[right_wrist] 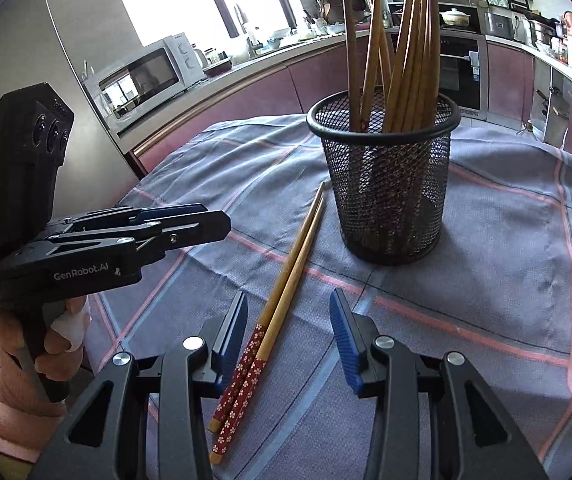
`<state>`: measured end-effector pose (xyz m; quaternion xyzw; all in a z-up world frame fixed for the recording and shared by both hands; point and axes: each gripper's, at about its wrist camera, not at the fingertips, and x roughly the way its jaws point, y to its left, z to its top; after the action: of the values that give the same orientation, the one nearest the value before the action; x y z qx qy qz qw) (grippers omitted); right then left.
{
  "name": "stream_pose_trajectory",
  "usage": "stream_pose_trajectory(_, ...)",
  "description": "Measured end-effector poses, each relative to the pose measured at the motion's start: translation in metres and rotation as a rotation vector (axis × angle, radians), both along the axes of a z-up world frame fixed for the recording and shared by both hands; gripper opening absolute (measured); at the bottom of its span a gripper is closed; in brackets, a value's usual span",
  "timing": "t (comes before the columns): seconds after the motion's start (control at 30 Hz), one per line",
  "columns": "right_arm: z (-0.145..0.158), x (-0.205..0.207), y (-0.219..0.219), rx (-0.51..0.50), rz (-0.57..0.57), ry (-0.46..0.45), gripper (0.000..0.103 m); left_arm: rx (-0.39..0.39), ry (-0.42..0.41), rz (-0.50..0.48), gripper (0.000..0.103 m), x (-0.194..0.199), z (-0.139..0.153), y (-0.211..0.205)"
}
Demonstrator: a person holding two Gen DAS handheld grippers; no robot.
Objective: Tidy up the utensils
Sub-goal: 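Move both grippers back down over the two remaining chopsticks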
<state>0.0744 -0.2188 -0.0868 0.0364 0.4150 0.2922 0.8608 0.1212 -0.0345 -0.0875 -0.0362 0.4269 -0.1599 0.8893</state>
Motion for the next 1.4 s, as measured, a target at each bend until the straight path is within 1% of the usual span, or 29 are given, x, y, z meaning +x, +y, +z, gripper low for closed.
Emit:
stream_pose_trajectory(0.07,-0.002,-0.001,0.002,-0.012,-0.001,-0.004,0.040,0.010,0.014,-0.009,0.038,-0.001,-0.007,-0.001)
stream_pose_trajectory(0.27,-0.002,0.001,-0.007,0.010,-0.030,0.008,0.040,0.021,0.056,-0.063,0.038,-0.003,-0.024,-0.015)
stream_pose_trajectory(0.37,-0.002,0.001,-0.011,0.009,-0.041,0.008,0.040,0.007,0.074,-0.100,0.038,-0.003,-0.031,-0.024)
stream_pose_trajectory(0.5,-0.004,0.002,-0.013,0.010,-0.047,0.013,0.040,0.019,0.093,-0.114,0.039,0.000,-0.040,-0.033)
stream_pose_trajectory(0.8,-0.007,0.005,-0.014,0.011,-0.042,0.020,0.040,0.072,0.087,-0.131,0.037,-0.002,-0.043,-0.039)
stream_pose_trajectory(0.97,-0.008,0.006,-0.012,0.004,-0.037,0.021,0.040,0.102,0.085,-0.141,0.031,-0.006,-0.042,-0.035)
stream_pose_trajectory(1.17,-0.009,0.013,-0.001,-0.013,-0.024,0.011,0.040,0.090,0.090,-0.152,0.028,-0.011,-0.042,-0.029)
stream_pose_trajectory(1.2,-0.010,0.014,0.003,-0.028,-0.019,0.006,0.040,0.086,0.092,-0.155,0.024,-0.011,-0.042,-0.028)
stream_pose_trajectory(1.23,-0.010,0.016,0.007,-0.037,-0.016,0.006,0.038,0.081,0.093,-0.155,0.020,-0.012,-0.042,-0.027)
stream_pose_trajectory(1.27,-0.011,0.017,0.010,-0.040,-0.012,0.005,0.036,0.076,0.097,-0.155,0.019,-0.012,-0.043,-0.026)
stream_pose_trajectory(1.4,-0.015,0.023,0.021,-0.068,-0.005,0.011,0.034,0.059,0.102,-0.160,0.019,-0.016,-0.044,-0.022)
